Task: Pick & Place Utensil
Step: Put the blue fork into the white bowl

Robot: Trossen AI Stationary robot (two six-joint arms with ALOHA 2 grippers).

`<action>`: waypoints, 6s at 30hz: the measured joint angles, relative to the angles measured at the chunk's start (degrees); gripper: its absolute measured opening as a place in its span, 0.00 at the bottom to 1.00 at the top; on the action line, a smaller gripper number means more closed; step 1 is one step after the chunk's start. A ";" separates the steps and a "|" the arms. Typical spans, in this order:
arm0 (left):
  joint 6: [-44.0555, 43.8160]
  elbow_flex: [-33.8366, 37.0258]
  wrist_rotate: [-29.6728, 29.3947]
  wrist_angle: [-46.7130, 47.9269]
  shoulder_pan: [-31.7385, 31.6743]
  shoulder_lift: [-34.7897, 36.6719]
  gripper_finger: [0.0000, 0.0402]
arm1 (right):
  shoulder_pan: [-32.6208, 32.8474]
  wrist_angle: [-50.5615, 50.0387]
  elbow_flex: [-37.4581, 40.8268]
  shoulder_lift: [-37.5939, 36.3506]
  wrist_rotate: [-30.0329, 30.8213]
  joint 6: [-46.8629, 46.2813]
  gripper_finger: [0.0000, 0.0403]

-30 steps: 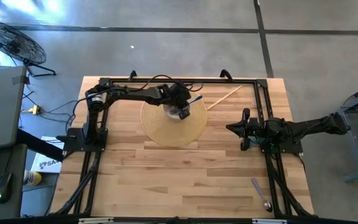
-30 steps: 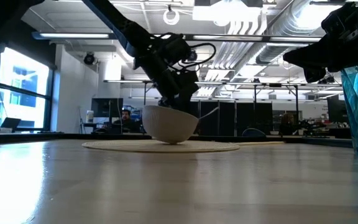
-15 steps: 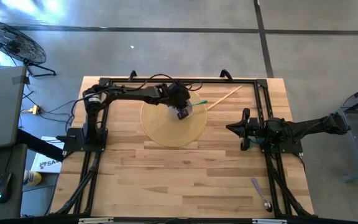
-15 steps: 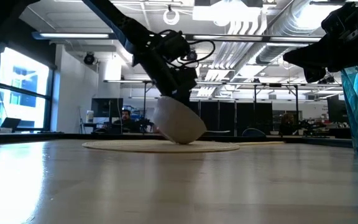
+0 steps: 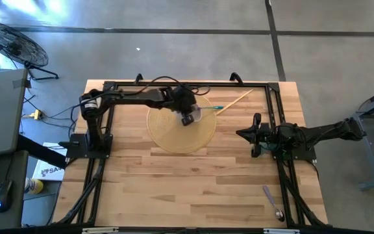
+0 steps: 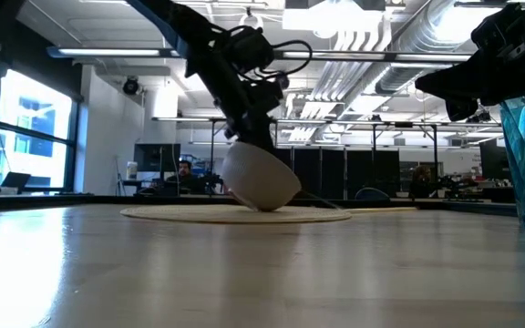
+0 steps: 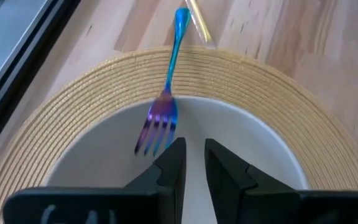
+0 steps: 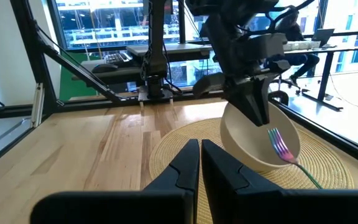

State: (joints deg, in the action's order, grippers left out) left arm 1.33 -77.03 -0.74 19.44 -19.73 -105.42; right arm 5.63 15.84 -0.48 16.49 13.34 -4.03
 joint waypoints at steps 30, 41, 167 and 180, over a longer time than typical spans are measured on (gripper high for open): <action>-3.25 -0.04 -3.38 14.30 1.40 1.77 0.14 | 0.01 -0.07 -0.02 0.00 0.02 0.00 0.03; -6.18 8.38 -4.65 10.29 1.40 9.23 0.14 | 0.00 -0.07 0.00 -0.01 0.02 0.00 0.03; 0.76 -47.01 -5.64 12.26 0.18 -37.28 0.33 | 0.00 -0.13 -0.02 0.00 0.02 0.00 0.03; -3.10 -47.12 -1.87 10.26 -1.26 -38.61 0.33 | 0.00 -0.13 0.00 -0.02 0.02 0.00 0.03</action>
State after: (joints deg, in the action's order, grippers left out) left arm -1.77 -124.16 -2.61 29.70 -20.98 -144.03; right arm 5.63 15.70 -0.47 16.47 13.37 -4.03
